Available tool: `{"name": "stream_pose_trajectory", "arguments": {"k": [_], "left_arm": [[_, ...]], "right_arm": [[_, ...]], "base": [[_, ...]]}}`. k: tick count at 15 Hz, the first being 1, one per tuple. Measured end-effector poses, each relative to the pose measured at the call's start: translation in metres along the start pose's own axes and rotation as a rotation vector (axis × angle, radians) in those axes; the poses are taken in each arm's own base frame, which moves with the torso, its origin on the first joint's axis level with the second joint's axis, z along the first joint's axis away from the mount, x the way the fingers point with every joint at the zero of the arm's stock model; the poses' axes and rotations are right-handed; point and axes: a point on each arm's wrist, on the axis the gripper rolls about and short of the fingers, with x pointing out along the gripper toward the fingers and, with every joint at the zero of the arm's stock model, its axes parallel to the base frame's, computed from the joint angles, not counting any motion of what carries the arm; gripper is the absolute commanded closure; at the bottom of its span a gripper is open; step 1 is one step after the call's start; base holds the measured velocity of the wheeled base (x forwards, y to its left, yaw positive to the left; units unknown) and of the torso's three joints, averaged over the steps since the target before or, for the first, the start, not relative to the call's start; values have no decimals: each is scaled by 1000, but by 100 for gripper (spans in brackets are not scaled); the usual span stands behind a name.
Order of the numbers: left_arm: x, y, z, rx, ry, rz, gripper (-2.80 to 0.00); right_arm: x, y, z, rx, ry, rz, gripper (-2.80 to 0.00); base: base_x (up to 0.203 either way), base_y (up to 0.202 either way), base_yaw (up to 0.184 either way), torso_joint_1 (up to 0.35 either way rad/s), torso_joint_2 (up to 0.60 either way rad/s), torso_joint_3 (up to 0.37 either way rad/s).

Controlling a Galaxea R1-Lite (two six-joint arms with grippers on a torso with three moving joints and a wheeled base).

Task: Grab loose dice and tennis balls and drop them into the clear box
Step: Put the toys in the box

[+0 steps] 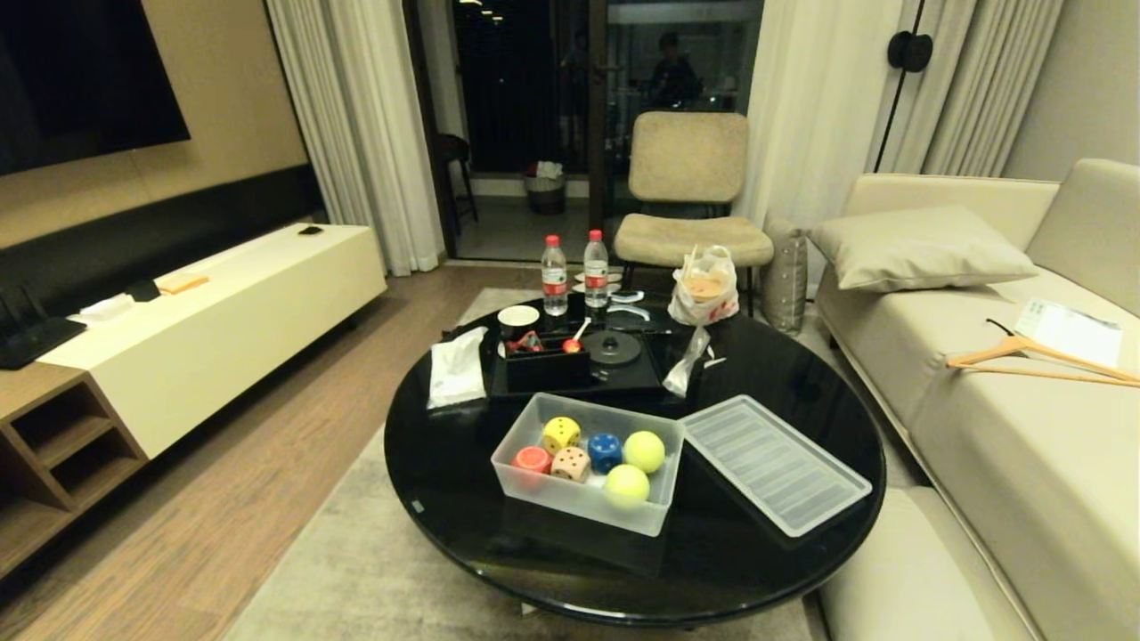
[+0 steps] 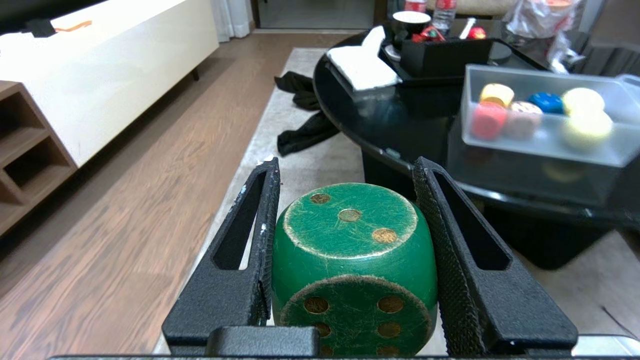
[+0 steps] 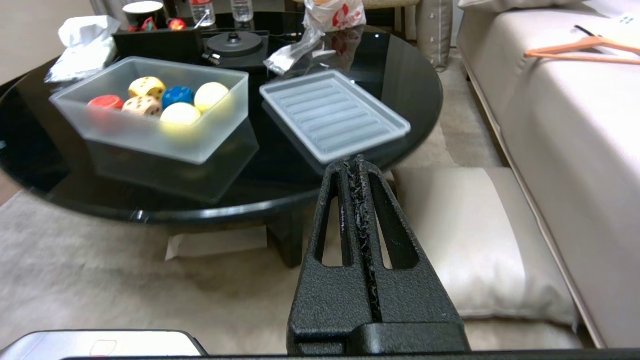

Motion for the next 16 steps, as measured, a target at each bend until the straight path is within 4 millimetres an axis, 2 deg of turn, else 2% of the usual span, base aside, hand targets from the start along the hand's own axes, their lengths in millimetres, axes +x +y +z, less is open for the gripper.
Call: {"name": "stream_pose_trajectory", "arguments": {"k": [9, 16], "left_arm": [[0, 0, 0, 0, 0, 0, 0], [0, 0, 0, 0, 0, 0, 0]], "right_arm": [[0, 0, 0, 0, 0, 1, 0], [0, 0, 0, -1, 0, 1, 0]], "base": [[170, 0, 12, 2, 2, 3], [12, 0, 1, 1, 0, 0]]}}
